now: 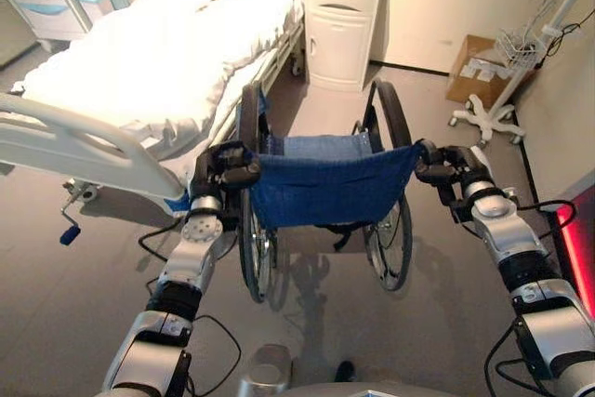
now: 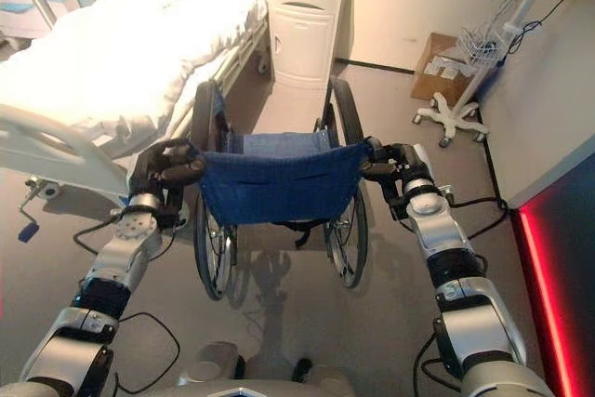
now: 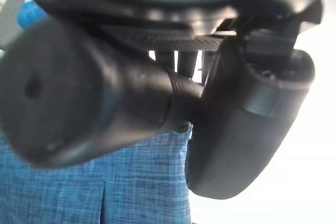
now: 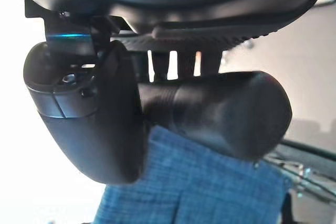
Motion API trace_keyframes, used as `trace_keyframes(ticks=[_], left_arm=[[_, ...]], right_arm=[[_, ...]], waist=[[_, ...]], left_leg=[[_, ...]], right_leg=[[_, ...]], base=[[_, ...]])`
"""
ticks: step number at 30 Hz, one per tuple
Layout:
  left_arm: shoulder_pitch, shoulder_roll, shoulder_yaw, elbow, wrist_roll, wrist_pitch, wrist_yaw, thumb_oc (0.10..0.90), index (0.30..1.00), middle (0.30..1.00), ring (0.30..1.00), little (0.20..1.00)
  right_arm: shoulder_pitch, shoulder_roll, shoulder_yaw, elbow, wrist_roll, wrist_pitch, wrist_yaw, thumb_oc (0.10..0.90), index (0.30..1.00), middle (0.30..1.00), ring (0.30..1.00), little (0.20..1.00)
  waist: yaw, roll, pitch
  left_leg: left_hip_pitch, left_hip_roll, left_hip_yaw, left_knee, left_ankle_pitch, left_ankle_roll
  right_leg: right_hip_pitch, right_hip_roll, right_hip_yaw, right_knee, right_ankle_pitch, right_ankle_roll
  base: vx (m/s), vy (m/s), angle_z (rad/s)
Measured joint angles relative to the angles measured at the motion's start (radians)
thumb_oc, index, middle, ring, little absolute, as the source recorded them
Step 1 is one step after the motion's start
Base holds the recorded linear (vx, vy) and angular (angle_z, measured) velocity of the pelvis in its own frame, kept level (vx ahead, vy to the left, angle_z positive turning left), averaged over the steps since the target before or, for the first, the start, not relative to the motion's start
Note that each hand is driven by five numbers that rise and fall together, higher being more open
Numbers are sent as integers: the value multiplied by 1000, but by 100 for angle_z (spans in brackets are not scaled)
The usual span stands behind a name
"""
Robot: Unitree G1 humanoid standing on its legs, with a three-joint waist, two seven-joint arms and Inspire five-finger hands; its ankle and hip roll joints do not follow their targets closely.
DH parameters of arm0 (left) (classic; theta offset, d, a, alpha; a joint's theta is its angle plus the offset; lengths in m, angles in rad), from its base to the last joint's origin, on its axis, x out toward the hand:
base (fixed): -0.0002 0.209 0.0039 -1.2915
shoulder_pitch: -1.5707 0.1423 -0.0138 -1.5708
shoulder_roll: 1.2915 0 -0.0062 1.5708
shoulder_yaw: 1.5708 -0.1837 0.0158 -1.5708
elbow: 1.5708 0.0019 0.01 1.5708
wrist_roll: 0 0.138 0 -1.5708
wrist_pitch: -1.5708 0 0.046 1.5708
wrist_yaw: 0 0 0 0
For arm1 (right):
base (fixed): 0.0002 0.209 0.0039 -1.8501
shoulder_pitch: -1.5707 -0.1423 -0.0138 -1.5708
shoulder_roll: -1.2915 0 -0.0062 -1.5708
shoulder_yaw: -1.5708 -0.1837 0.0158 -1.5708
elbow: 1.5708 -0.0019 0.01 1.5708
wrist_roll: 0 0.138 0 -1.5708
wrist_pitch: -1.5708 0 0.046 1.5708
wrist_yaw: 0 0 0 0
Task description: Push the wheelchair next to the bed
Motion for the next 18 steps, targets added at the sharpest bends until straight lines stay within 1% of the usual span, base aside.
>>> trace_keyframes(ticks=[1, 2, 3, 4, 5, 6, 7, 8, 9, 10, 11, 12, 13, 14, 15, 16, 17, 18], left_arm=[[10, -2, -3, -3, 0, -4, 0, 400, 300, 300, 300, 300], [16, -8, -5, -3, 0, -5, 0, 400, 300, 300, 300, 300], [24, -8, -6, -8, 0, -7, 0, 400, 300, 300, 300, 300], [25, -12, -4, -13, 0, -7, -1, 400, 300, 300, 300, 300], [27, -12, 0, -17, 0, -10, -4, 400, 300, 300, 300, 300], [28, -10, 4, -22, 0, -9, -6, 400, 300, 300, 300, 300], [30, -7, 12, -32, 0, -5, -8, 400, 300, 300, 300, 300], [39, 1, 22, -41, 0, -4, -18, 400, 300, 300, 300, 300], [49, 4, 34, -52, 0, -4, -22, 400, 300, 300, 300, 300], [62, 6, 46, -66, 0, -4, -26, 400, 300, 300, 300, 300], [68, 8, 54, -74, 0, -4, -28, 400, 300, 300, 300, 300], [69, 12, 64, -77, 0, -1, -37, 400, 300, 300, 300, 300], [63, 14, 75, -72, 1, 5, -48, 400, 300, 300, 300, 300], [62, 19, 80, -68, 3, 6, -52, 400, 300, 300, 300, 300], [61, 28, 88, -67, 5, 7, -59, 400, 300, 300, 300, 300], [59, 31, 97, -62, 8, 7, -67, 400, 300, 300, 300, 300], [56, 33, 105, -58, 16, 7, -76, 400, 300, 300, 300, 300], [49, 34, 108, -44, 24, 5, -85, 400, 300, 300, 300, 300]], right_arm=[[7, 2, 0, 0, 0, 0, -3, 400, 300, 300, 300, 300], [9, -1, 0, 2, 0, 0, -5, 400, 300, 300, 300, 300], [10, -2, 0, -1, 0, 1, -8, 400, 300, 300, 300, 300], [12, -6, 0, -6, 0, 1, -15, 400, 300, 300, 300, 300], [12, -6, -1, -23, 0, 2, -28, 400, 300, 300, 300, 300], [13, -6, 0, -27, 0, 4, -33, 400, 300, 300, 300, 300], [14, -5, 0, -36, 0, 7, -36, 400, 300, 300, 300, 300], [14, -2, 3, -48, 0, 18, -36, 400, 300, 300, 300, 300], [14, 0, 6, -67, 0, 32, -36, 400, 300, 300, 300, 300], [15, 0, 8, -82, 0, 39, -36, 400, 300, 300, 300, 300], [15, 1, 10, -90, 0, 43, -36, 400, 300, 300, 300, 300], [12, 2, 10, -102, 0, 52, -36, 400, 300, 300, 300, 300], [9, 5, 13, -110, 0, 65, -36, 400, 300, 300, 300, 300], [7, 16, 12, -110, 0, 70, -40, 400, 300, 300, 300, 300], [2, 30, 12, -110, 0, 70, -43, 400, 300, 300, 300, 300], [4, 37, 12, -110, 0, 70, -45, 400, 300, 300, 300, 300], [3, 43, 12, -111, 0, 71, -48, 400, 300, 300, 300, 300], [8, 51, 10, -112, 0, 71, -54, 400, 300, 300, 300, 300]], waist=[[9, 3, 0], [18, 13, 1], [29, 38, 0], [29, 55, 1], [46, 89, 1], [56, 100, 2], [73, 113, -1], [83, 117, -2], [92, 122, -2], [98, 131, -5], [99, 136, -6], [99, 137, -8], [98, 114, -5], [101, 115, -8], [103, 111, -10], [102, 100, -7], [104, 101, -10], [104, 97, -11]], left_leg=[[-12, -23, 39, -64, 1, 1], [-22, -34, 55, -138, 5, -4], [-46, -33, 63, -186, 9, -10], [-48, -21, 71, -210, 14, -18], [-72, 1, 73, -278, 30, -42], [-72, 10, 74, -306, 36, -52], [-84, 29, 69, -338, 37, -53], [-82, 39, 56, -368, 43, -62], [-77, 49, 46, -377, 43, -62], [-59, 64, 45, -381, 43, -62], [-47, 69, 47, -385, 46, -60], [-34, 62, 74, -383, 71, -45], [-33, 43, 88, -362, 75, -38], [-19, 37, 113, -355, 96, -9], [-10, 28, 119, -351, 108, 9], [-4, 21, 124, -349, 112, 14], [6, 15, 127, -350, 112, 15], [28, 5, 127, -357, 111, 17]], right_leg=[[30, 10, 9, -33, 2, -1], [56, 23, 23, -55, 5, -2], [79, 46, 29, -74, 0, -11], [83, 61, 27, -85, 6, -10], [101, 90, 47, -92, -6, -27], [106, 99, 53, -93, -9, -31], [120, 110, 68, -92, -15, -35], [131, 115, 89, -91, -25, -34], [141, 117, 112, -84, -40, -30], [148, 117, 125, -72, -57, -19], [152, 115, 134, -63, -72, -14], [151, 94, 138, -28, -104, 0], [153, 67, 141, -6, -129, 17], [152, 50, 126, 23, -138, 35], [157, 34, 110, 38, -144, 39], [159, 26, 97, 42, -145, 39], [162, 16, 75, 57, -144, 41], [159, 2, 42, 97, -137, 51]], base=[[360, -80, -4], [364, -71, -12], [374, -58, -19], [385, -19, -30], [335, 3, -37], [425, 37, -55], [395, 74, -51], [437, 109, -58], [371, 126, -54], [343, 129, -48], [470, 175, -37], [406, 152, -23], [434, 165, -27], [366, 151, -32], [415, 175, -33], [346, 160, -26], [366, 234, -23], [341, 262, -19]])
